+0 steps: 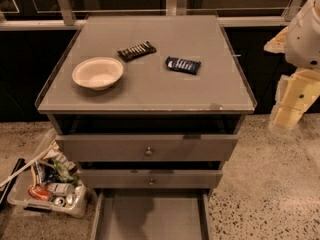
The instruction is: Place rxbar blueberry into bottom drawer
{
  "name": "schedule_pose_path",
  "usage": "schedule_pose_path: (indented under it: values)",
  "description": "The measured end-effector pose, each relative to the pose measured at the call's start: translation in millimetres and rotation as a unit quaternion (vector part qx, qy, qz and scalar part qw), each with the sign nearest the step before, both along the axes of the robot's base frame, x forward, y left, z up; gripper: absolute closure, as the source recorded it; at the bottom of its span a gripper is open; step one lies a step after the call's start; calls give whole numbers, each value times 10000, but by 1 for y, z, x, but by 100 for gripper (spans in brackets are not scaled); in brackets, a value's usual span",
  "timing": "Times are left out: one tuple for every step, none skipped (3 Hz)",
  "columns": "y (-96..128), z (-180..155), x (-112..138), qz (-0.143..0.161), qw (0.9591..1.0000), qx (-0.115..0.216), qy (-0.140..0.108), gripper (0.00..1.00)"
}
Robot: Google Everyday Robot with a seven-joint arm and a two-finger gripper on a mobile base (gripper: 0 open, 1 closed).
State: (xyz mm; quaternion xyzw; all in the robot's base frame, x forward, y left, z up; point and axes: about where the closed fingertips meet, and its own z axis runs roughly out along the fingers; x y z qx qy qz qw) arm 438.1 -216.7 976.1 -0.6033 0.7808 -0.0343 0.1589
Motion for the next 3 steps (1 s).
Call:
schedule_pose_path:
  values:
    - [0,0,0,0,10000,0,-2,0]
    - [13,5,3,-9,9998,15,-175,0]
    - [34,13,13,51,9988,79,-480,0]
